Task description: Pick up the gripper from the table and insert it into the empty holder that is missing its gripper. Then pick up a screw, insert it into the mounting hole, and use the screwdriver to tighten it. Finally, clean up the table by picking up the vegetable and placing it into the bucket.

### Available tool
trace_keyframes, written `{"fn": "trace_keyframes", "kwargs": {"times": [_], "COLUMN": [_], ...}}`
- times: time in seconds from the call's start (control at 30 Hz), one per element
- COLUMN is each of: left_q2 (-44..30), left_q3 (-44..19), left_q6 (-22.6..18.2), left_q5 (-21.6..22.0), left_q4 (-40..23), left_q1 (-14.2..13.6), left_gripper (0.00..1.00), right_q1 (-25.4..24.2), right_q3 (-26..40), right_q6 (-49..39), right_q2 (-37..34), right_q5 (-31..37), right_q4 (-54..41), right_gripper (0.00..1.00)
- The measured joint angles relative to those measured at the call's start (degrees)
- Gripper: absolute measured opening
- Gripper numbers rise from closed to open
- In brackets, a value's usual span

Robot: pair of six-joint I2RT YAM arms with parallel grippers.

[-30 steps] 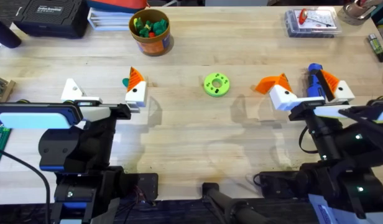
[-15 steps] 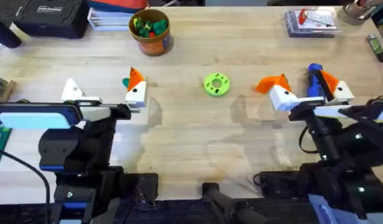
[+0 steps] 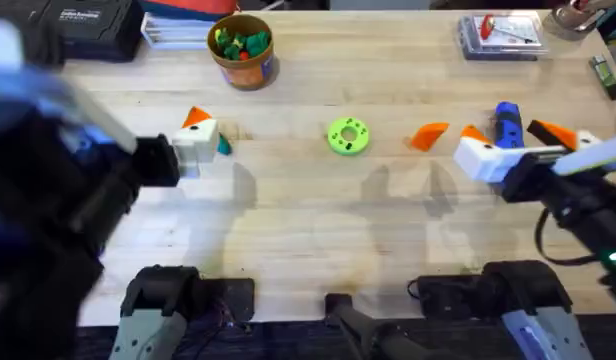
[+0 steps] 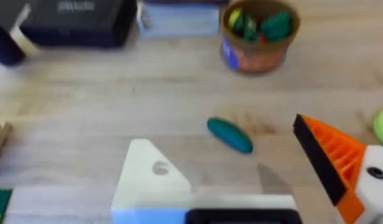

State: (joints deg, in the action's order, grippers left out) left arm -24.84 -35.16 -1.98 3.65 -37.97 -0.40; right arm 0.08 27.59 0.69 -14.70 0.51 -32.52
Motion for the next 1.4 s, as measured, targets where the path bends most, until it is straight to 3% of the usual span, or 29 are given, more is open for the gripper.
{"fn": "trace_keyframes", "kwargs": {"times": [0.2,0.4,0.43,0.57,0.6,0.63,0.77,0.8,1.1,1.23,1.4], "left_q2": [-15.85,-22.9,-23.61,-24.77,-24.68,-24.57,-23.93,-23.55,-21.07,-21.07,-21.07], "left_q3": [-8.23,-9.48,-9.48,-9.48,-9.48,-9.48,-9.48,-9.48,-9.53,-9.53,-9.53], "left_q6": [-0.15,-0.13,0.14,0.02,-0.08,-0.37,-0.23,0.0,0.02,1.04,2.33], "left_q5": [-0.31,-2.28,-2.52,-2.61,-2.61,-2.66,-4.96,-6.5,-29.17,-34.4,-36.98], "left_q4": [-2.98,-3.42,-3.27,-1.8,-1.61,-1.53,-1.1,-0.4,14.33,12.87,11.8], "left_q1": [0.0,0.0,0.0,0.0,0.0,0.0,0.0,-0.07,-2.54,-2.58,-2.58], "left_gripper": [0.985,0.982,0.897,0.245,0.12,0.235,0.853,0.952,0.985,0.985,0.985], "right_q1": [0.0,0.0,0.0,0.0,0.0,0.0,0.0,0.0,0.0,0.0,0.0], "right_q3": [6.53,6.93,6.93,6.93,6.93,6.93,6.93,6.93,6.93,6.93,6.93], "right_q6": [0.83,1.05,1.07,1.07,1.07,1.07,1.07,1.07,1.07,1.07,1.07], "right_q2": [-9.09,-10.65,-10.63,-10.64,-10.64,-10.65,-10.62,-10.65,-10.65,-10.65,-10.64], "right_q5": [-0.39,-0.43,-0.43,-0.43,-0.43,-0.43,-0.43,-0.43,-0.43,-0.43,-0.46], "right_q4": [-3.16,-3.27,-3.27,-3.29,-3.29,-3.29,-3.31,-3.32,-4.67,-5.9,-9.17], "right_gripper": [0.993,0.993,0.994,0.994,0.994,0.994,0.994,0.994,0.994,0.994,0.993]}}
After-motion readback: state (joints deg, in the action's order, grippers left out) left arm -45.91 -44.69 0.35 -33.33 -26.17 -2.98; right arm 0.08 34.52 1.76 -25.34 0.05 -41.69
